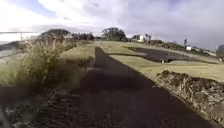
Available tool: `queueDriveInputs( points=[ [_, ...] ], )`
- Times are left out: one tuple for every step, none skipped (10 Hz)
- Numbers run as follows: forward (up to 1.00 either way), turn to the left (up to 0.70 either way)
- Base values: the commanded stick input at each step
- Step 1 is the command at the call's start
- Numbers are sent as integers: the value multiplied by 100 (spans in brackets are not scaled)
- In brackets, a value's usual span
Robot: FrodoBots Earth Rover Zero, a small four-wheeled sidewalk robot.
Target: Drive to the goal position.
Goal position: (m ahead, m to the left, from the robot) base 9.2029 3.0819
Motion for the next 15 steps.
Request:
queueDriveInputs(
  points=[
    [50,0],
    [50,0],
    [50,0],
    [50,0],
    [50,0],
    [50,0],
    [50,0],
    [50,0],
    [50,0],
    [50,0],
    [50,0],
    [50,0],
    [50,0],
    [50,0],
    [50,0]
  ],
)
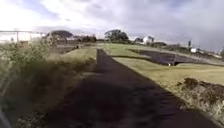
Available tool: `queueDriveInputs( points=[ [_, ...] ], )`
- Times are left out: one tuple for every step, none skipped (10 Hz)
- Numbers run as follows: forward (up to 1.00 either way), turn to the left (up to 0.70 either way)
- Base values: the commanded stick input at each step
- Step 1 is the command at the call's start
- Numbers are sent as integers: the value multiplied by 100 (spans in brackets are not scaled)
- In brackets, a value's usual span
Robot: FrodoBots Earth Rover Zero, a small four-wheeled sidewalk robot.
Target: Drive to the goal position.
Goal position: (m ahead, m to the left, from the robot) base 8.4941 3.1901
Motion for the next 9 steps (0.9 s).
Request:
queueDriveInputs(
  points=[
    [50,0],
    [50,0],
    [50,0],
    [50,0],
    [50,0],
    [50,0],
    [50,0],
    [50,0],
    [50,0]
  ],
)
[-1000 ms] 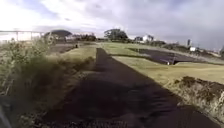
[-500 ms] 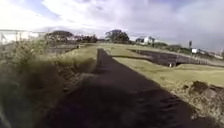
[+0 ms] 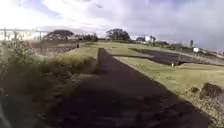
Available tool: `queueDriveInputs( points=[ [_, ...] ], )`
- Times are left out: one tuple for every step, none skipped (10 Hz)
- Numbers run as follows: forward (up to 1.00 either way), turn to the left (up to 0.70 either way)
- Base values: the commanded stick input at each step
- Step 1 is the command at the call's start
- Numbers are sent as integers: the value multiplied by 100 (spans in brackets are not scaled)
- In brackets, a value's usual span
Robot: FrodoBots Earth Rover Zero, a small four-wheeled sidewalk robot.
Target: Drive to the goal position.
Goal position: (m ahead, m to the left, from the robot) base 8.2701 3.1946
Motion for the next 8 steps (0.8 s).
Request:
queueDriveInputs(
  points=[
    [50,0],
    [50,0],
    [50,0],
    [50,0],
    [50,0],
    [50,0],
    [50,0],
    [50,0]
  ],
)
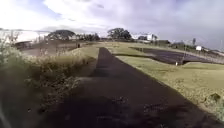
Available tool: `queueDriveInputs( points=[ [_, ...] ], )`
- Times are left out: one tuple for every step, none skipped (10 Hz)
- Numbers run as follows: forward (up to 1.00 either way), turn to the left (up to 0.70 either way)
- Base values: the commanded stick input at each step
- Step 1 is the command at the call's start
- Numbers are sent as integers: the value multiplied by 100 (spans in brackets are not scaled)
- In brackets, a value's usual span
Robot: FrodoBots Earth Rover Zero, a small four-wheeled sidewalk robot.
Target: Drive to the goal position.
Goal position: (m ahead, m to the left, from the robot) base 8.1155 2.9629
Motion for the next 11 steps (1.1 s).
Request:
queueDriveInputs(
  points=[
    [50,0],
    [50,0],
    [50,0],
    [50,0],
    [50,0],
    [50,0],
    [50,0],
    [50,0],
    [50,0],
    [50,0],
    [50,0]
  ],
)
